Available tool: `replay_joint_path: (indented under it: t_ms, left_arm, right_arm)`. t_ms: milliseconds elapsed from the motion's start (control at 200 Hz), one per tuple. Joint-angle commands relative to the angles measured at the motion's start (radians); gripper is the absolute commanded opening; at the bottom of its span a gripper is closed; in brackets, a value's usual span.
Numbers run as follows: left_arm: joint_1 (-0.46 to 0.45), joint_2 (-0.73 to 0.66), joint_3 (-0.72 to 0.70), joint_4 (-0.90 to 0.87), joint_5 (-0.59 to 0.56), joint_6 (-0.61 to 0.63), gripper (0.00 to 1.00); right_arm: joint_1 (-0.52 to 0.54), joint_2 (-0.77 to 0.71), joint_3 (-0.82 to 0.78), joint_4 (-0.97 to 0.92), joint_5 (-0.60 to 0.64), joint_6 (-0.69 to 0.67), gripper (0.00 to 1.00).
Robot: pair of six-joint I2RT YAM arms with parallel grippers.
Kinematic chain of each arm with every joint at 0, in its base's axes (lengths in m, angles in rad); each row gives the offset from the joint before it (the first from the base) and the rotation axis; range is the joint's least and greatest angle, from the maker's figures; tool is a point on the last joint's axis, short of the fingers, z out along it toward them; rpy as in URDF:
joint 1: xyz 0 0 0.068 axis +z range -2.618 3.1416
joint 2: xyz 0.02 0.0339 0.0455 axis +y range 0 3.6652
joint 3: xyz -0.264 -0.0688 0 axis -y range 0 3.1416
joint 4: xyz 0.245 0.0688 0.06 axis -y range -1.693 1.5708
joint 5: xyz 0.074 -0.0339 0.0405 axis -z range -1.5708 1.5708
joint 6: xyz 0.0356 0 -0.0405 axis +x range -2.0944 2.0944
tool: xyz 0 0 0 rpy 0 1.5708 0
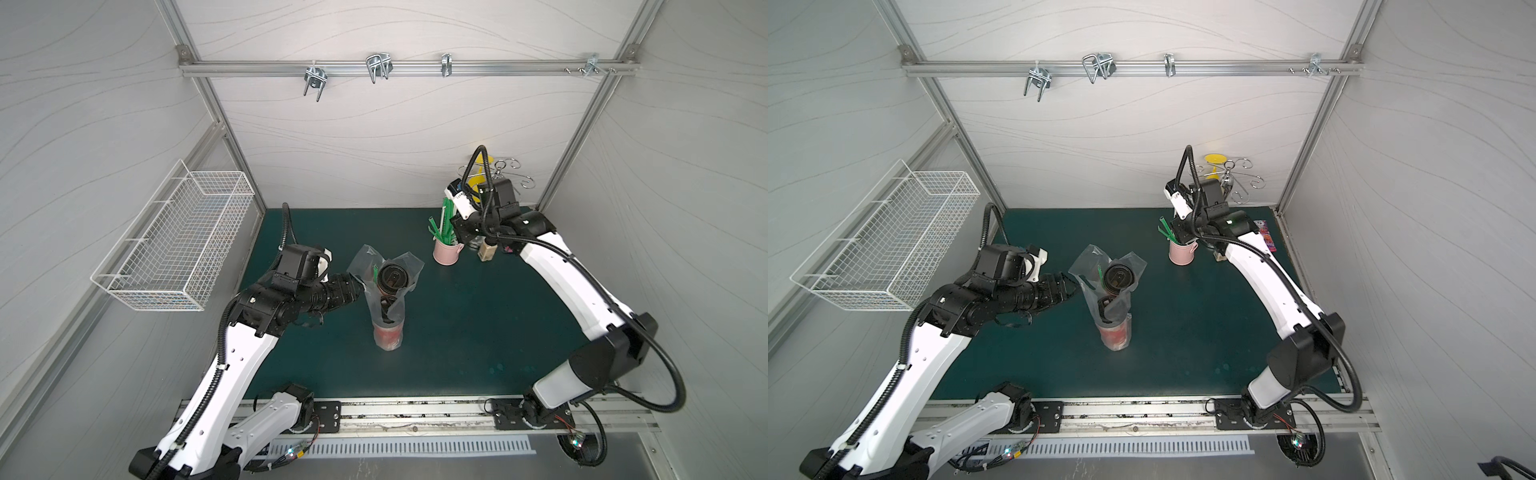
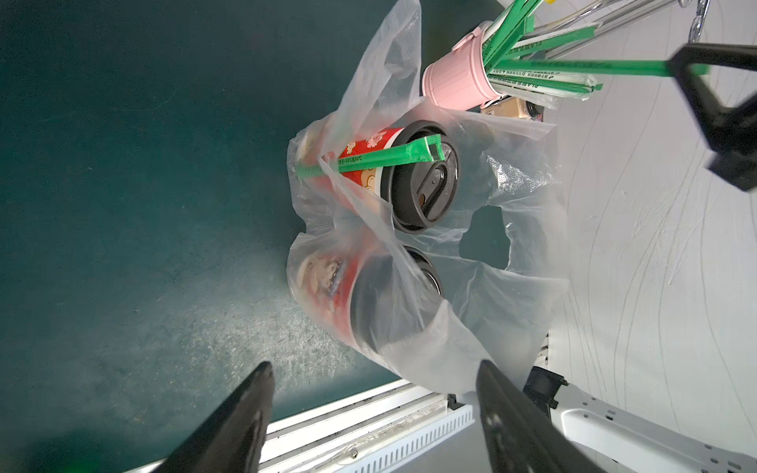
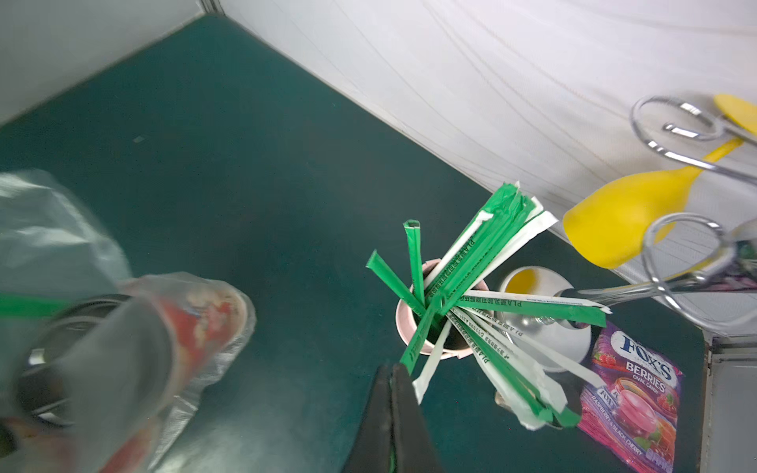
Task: Pack milk tea into plastic carrier bags
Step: Pick up the straw from the container, then place the straw in the plastic carrier bag.
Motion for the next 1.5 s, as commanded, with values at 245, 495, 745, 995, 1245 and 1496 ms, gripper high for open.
replay_joint_path:
  t_ms: [245,495,745,995,1245,1496]
  left_arm:
    - [-0.042,0.12,0.103,0.065,-0.016,0.019,0.79]
    - [-0.045,0.169,0.124,0.064,-0.03,0.046,0.61]
    - [-0.045,0.178,0.136,0.072,-0.018,0.067,0.42]
    - [-0.044,0.181,0.136,0.082,-0.004,0.074,0.34]
    - [-0.044,0.19,0.14,0.086,-0.014,0.079,0.46]
    - [-0.045,0.227,0.158,0.088,-0.018,0.09,0.29]
  right_arm:
    - [0.32,-0.243,0.173,-0.243,0.107,0.122,0.0]
    - [0.388,-0.264,0.166,-0.266,-0.059,0.244,0.0]
    - [0.43,-0.244,0.136,-0.24,-0.223,0.285,0.0]
    - [0.442,-0.211,0.091,-0.18,-0.321,0.321,0.0]
    - [0.437,-0.177,0.1,-0.198,-0.348,0.338,0.0]
    - [0.392,-0.15,0.081,-0.175,-0.429,0.383,0.0]
